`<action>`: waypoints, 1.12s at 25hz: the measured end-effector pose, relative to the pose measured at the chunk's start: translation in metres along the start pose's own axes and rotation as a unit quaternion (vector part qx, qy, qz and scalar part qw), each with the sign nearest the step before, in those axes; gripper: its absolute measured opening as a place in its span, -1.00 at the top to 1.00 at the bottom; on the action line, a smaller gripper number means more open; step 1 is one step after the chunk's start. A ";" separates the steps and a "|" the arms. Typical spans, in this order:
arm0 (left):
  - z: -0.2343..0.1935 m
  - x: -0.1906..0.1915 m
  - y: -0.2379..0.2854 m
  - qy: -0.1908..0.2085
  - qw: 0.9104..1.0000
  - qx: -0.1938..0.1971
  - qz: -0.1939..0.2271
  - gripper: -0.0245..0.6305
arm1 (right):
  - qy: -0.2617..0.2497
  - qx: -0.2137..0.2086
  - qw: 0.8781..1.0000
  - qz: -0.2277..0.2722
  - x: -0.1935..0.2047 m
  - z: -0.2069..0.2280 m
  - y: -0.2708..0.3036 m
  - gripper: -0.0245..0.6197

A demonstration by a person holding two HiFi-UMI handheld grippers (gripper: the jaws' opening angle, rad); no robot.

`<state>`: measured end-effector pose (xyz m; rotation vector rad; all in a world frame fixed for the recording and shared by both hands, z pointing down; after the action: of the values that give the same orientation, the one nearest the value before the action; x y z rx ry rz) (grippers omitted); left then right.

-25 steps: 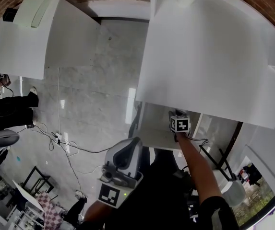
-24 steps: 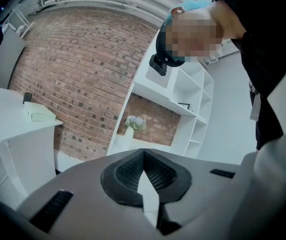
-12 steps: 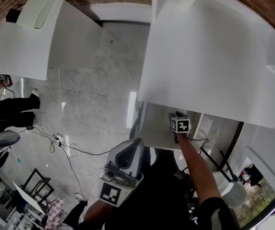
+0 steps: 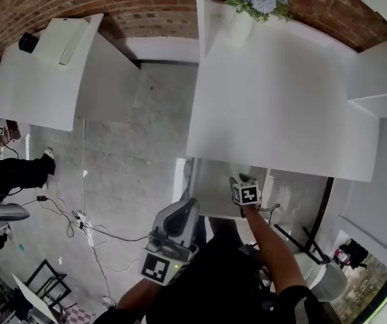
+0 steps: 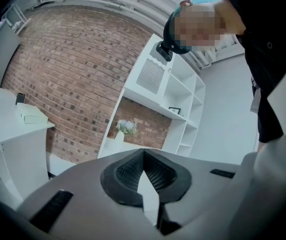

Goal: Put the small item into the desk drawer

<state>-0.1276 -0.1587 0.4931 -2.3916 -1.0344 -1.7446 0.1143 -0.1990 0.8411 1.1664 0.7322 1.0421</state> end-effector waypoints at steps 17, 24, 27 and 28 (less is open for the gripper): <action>0.058 -0.033 -0.043 0.054 0.997 -0.003 0.059 0.87 | -0.032 -0.032 0.964 0.262 -0.001 -0.037 -0.231 0.88; 0.073 -0.045 -0.059 0.066 0.995 -0.002 0.078 0.87 | -0.031 -0.015 0.923 0.382 0.013 -0.060 -0.331 0.88; 0.078 -0.048 -0.064 0.069 0.994 -0.004 0.085 0.87 | -0.041 -0.016 0.908 0.416 0.020 -0.074 -0.361 0.88; 0.080 -0.049 -0.065 0.068 0.994 -0.004 0.088 0.87 | -0.045 -0.015 0.904 0.425 0.024 -0.078 -0.370 0.88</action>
<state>-0.1002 -0.1025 0.3977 -2.2525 -0.7768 -1.8229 0.1520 -0.1672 0.4652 1.5377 0.0931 1.6911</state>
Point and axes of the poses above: the fingertips, and each gripper's own axes: y forward along the fingers, z to its right, x out of its underside, the point moved 10 cm from there along -y, backward along the fingers, and after that the axes turned 14 degrees about -z, right-handed, at the moved point
